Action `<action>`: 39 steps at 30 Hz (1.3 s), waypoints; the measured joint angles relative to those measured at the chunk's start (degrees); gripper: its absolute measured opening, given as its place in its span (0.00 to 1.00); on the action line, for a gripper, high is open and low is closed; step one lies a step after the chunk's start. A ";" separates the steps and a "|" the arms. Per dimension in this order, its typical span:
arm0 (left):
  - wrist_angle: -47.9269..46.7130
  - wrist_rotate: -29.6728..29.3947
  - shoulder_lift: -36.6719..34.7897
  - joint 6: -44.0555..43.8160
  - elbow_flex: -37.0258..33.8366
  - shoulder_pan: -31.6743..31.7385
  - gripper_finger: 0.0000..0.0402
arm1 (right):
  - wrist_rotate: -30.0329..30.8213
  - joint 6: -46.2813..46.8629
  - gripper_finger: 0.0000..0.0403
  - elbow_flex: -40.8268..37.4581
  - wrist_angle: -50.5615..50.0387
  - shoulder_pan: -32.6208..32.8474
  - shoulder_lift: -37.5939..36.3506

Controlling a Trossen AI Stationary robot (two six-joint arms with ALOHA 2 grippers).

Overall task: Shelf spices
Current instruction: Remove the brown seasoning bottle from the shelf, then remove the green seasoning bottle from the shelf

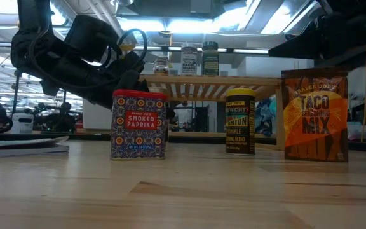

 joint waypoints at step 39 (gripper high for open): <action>-5.44 -3.17 -17.11 15.16 -0.02 -1.44 1.00 | 0.00 0.00 0.49 0.00 0.01 -0.01 -0.02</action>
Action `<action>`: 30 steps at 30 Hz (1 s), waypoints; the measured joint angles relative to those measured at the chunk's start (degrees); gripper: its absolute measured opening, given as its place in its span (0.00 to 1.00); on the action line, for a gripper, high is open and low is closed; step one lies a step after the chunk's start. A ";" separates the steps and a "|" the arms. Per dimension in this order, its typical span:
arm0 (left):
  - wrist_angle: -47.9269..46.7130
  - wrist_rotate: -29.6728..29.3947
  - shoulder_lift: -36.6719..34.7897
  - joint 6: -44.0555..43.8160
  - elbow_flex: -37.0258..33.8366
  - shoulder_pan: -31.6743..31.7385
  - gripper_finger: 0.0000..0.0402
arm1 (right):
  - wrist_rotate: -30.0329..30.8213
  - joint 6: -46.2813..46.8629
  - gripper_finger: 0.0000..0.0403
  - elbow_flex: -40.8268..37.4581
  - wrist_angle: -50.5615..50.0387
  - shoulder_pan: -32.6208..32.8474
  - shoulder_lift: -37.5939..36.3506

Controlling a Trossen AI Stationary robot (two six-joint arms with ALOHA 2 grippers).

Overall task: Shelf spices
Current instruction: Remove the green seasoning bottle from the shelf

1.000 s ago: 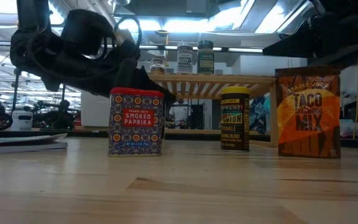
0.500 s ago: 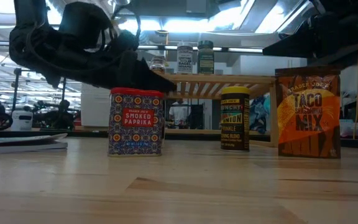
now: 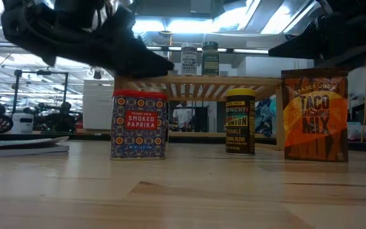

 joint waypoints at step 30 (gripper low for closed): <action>-34.12 -0.56 -43.28 8.27 0.00 -2.48 1.00 | 0.00 -0.01 0.49 0.00 0.04 0.01 0.01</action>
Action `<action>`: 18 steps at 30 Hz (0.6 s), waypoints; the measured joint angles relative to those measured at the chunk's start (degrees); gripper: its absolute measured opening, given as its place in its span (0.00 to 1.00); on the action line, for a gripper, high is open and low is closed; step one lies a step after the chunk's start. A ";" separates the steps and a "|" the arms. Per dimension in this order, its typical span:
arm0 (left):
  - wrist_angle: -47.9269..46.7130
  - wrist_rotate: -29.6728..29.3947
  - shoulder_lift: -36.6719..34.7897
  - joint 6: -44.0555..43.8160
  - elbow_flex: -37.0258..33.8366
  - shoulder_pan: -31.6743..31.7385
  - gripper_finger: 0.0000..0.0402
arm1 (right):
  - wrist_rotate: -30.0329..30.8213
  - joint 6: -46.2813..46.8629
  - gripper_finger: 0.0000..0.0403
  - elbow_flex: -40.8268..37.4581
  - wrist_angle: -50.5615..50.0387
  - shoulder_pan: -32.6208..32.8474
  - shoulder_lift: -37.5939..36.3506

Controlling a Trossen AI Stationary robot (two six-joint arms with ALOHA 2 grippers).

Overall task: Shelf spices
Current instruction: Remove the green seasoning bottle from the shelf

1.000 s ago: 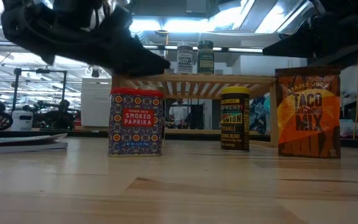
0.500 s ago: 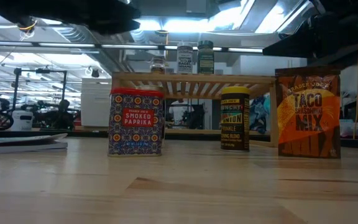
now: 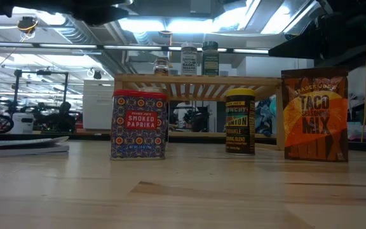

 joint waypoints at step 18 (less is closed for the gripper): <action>-18.54 -5.94 -17.72 1.51 0.00 0.00 1.00 | -1.59 2.00 0.49 0.04 33.46 -1.89 -0.05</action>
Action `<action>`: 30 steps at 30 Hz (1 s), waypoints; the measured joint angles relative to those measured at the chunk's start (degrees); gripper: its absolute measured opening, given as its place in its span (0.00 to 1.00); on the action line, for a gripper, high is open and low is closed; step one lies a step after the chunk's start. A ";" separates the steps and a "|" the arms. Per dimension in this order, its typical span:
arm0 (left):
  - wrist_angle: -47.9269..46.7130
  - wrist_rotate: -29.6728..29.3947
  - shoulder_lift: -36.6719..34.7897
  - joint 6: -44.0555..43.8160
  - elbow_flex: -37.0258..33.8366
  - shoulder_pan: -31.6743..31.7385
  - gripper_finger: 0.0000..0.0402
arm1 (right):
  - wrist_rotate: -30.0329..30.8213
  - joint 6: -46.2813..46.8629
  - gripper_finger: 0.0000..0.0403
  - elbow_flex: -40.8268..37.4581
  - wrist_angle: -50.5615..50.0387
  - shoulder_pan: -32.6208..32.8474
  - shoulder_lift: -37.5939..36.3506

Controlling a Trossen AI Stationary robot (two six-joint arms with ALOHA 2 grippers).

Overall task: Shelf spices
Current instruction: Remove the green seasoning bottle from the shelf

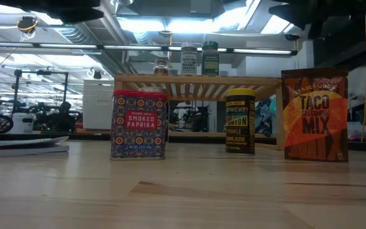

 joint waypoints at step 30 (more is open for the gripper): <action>-7.02 -1.13 -10.68 -6.08 0.00 0.02 1.00 | -38.94 4.31 0.49 17.70 -42.59 -38.62 0.48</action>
